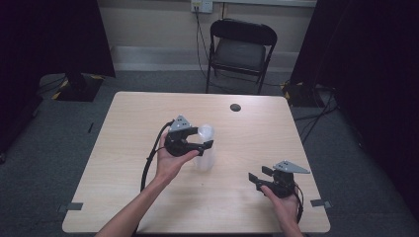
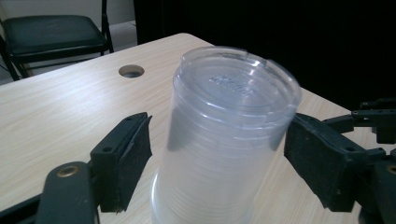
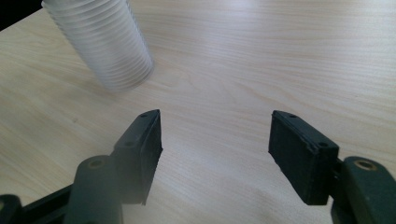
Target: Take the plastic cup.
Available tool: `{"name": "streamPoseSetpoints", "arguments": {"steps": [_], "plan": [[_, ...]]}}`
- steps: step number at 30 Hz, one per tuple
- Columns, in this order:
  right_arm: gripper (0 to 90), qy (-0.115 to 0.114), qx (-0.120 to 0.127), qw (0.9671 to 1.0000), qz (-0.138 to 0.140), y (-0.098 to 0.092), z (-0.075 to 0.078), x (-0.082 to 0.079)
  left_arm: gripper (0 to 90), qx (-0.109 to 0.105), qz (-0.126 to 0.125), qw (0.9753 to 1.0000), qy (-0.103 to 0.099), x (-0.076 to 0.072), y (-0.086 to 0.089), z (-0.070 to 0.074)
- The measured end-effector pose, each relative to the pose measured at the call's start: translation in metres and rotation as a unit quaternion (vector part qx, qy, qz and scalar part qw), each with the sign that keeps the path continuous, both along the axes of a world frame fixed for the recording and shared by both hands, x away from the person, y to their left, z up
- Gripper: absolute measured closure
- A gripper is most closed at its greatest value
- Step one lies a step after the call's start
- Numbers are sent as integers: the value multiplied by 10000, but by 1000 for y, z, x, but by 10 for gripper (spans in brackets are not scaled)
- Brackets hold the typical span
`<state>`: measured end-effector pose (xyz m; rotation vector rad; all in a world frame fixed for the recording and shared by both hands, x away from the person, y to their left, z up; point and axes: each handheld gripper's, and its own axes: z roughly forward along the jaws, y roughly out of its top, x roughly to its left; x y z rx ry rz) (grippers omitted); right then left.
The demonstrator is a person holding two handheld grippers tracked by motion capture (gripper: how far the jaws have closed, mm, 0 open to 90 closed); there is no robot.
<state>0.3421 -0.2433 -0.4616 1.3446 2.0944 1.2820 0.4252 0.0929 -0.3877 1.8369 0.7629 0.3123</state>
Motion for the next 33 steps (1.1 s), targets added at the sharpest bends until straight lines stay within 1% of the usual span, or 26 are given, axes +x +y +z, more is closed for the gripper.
{"name": "streamPoseSetpoints", "arguments": {"steps": [1, 2, 5, 7, 10, 12, 16, 17, 18, 20, 21, 24, 25, 26, 29, 33], "plan": [[345, 0, 0, 10000, 0, 0, 0, 0, 226, 7, 5, 10000, 8, 1, -1, -1], [343, -5, -13, 10000, 5, 0, 0, 0, 218, 126, 74, 9999, 38, 4, -5, -4], [341, 12, -1, 10000, 19, 1, -1, 0, 202, 152, 25, 9999, 54, 7, -8, -4], [338, 18, -14, 10000, 41, 1, -2, 1, 193, 149, 47, 9998, 89, 9, -11, -6], [338, 21, -13, 10000, 43, 1, -2, 1, 182, 218, 94, 9997, 91, 10, -14, -10], [338, 38, 7, 10000, 38, 1, -3, 1, 177, 320, 98, 9994, 57, 10, -16, -12], [338, 86, 30, 10000, -7, 0, -3, 1, 167, 409, 86, 9991, 122, 12, -22, -16], [338, 86, 30, 10000, -7, 0, -3, 1, 172, 409, 86, 9991, 122, 12, -22, -16], [338, 69, 42, 10000, -2, 0, -3, 1, 182, 465, 87, 9988, 140, 12, -23, -19], [338, 75, 25, 10000, 1, -1, -2, 0, 202, 496, 114, 9986, 148, 12, -23, -20], [338, 75, 25, 10000, 1, -1, -2, 0, 202, 471, 138, 9987, 164, 12, -22, -20], [338, 66, 34, 10000, 5, -1, -2, 0, 244, 411, 143, 9988, 217, 13, -20, -21], [338, 66, 31, 10000, -3, -1, -2, 0, 270, 402, 131, 9989, 205, 13, -20, -21], [342, 84, 24, 10000, 2, -1, -2, 0, 294, 429, 147, 9989, 143, 12, -19, -20], [342, 89, 22, 10000, 5, -1, -2, 0, 309, 414, 139, 9990, 137, 11, -20, -19], [342, 85, 23, 10000, 2, -1, -2, 0, 314, 457, 151, 9988, 90, 11, -20, -17]]}}
